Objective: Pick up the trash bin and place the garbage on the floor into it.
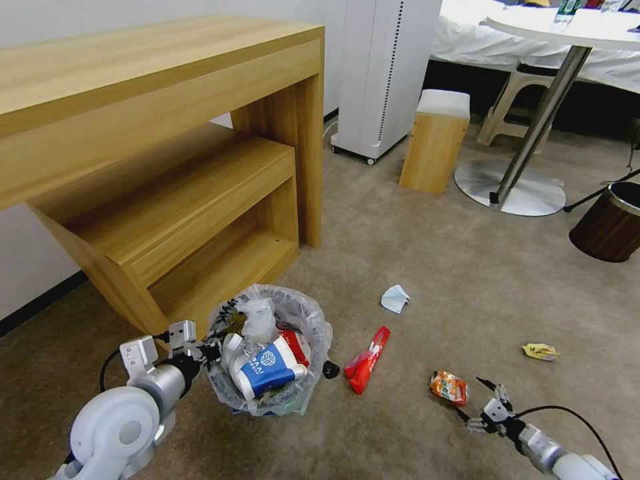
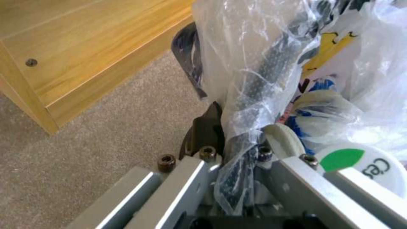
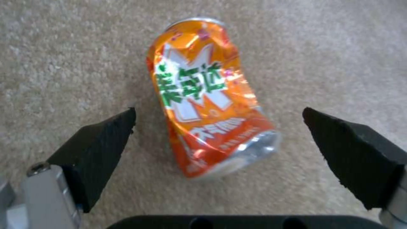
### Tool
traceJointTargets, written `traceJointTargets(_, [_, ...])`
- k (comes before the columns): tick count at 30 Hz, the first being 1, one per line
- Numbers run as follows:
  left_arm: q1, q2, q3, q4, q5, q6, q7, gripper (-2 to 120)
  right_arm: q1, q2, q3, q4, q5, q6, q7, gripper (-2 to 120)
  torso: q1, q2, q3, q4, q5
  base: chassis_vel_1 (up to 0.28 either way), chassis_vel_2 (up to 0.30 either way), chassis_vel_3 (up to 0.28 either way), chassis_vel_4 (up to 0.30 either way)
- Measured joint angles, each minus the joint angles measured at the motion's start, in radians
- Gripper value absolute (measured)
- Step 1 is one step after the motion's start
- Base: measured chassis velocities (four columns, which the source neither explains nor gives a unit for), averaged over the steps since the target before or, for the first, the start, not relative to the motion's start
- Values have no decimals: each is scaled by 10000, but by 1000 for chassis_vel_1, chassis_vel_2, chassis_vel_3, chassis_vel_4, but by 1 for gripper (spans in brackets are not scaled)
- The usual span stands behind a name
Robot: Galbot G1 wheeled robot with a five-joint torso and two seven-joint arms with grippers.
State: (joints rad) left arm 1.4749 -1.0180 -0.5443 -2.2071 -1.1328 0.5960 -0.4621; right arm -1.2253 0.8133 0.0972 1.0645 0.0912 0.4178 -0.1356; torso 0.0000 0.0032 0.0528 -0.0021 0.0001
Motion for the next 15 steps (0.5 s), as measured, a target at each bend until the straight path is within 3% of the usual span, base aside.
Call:
traceJointTargets(10, [-28, -27, 21, 21, 39, -57, 2, 0, 414, 399, -10, -834, -380, 301, 141, 99, 0, 0, 0, -1, -1, 0, 0, 0, 0])
traceJointTargets(15, [-30, -111, 88, 53, 127, -78, 13, 0, 601, 525, 67, -1213, -453, 657, 186, 83, 0, 0, 0, -2, -1, 0, 0, 0, 0])
